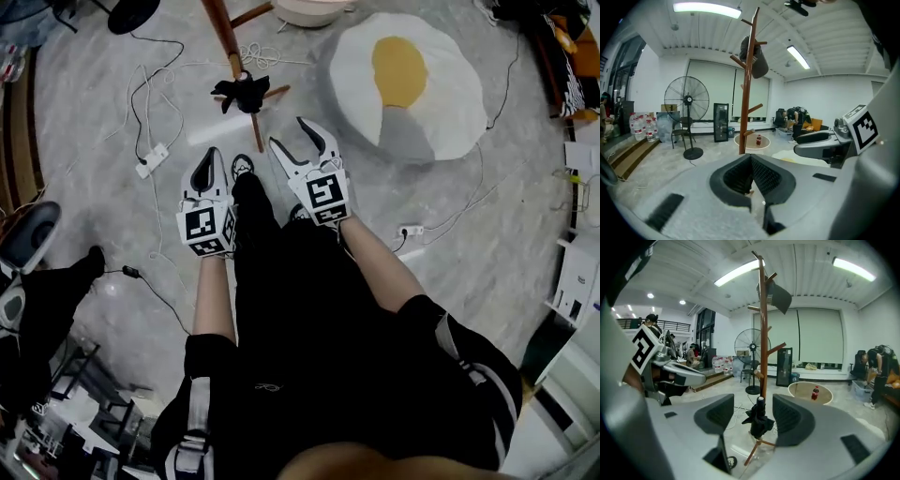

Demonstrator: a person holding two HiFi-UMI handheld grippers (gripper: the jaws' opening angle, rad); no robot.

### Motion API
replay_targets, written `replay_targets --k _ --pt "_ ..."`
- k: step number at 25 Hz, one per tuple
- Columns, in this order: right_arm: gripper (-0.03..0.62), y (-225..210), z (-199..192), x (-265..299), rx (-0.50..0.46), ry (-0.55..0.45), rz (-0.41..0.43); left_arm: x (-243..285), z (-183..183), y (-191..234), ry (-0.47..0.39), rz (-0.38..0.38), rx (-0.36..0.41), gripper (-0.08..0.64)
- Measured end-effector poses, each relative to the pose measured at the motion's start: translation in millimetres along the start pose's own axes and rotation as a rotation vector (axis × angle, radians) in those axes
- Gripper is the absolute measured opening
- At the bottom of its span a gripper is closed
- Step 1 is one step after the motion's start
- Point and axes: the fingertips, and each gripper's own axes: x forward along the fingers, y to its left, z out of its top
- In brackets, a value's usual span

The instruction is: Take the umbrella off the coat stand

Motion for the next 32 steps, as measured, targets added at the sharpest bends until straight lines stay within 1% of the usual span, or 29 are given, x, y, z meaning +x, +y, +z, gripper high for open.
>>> replay_targets --k 5,8,13,15,18,20,22,28,32 --pt "0.262 16.1 -22.3 29.5 -0.006 -0.001 0.029 -3.9 -40.5 15.9 -0.004 0.043 -0.046 -0.001" --pt "0.267 24.4 -39.4 42.2 -0.013 0.017 0.036 -6.5 -62.7 23.8 0.003 0.064 -0.066 -0.001" --pt "0.278 26.4 -73.5 53.7 -0.011 0.045 0.007 -6.3 -106.8 32.4 0.001 0.091 -0.101 0.0" --pt "0.279 30.3 -88.0 68.3 -0.007 0.051 -0.001 0.2 -125.7 42.6 0.0 0.094 -0.096 0.0" --pt "0.281 34.1 -104.1 91.1 -0.012 0.053 -0.001 12.7 -146.1 54.0 0.004 0.09 -0.059 0.0" --pt "0.287 36.0 -113.3 104.1 -0.01 0.054 -0.006 20.0 -157.0 62.6 0.004 0.089 -0.049 0.0" --pt "0.293 35.5 -121.0 114.5 -0.009 0.06 -0.012 28.3 -165.3 69.2 0.0 0.087 -0.057 0.0" --pt "0.314 23.9 -137.5 144.2 0.004 0.084 -0.023 54.7 -172.5 77.2 -0.012 0.077 -0.043 0.0" --pt "0.336 17.9 -145.3 168.9 0.022 0.088 -0.043 61.9 -189.6 89.2 -0.002 0.089 -0.053 0.0"
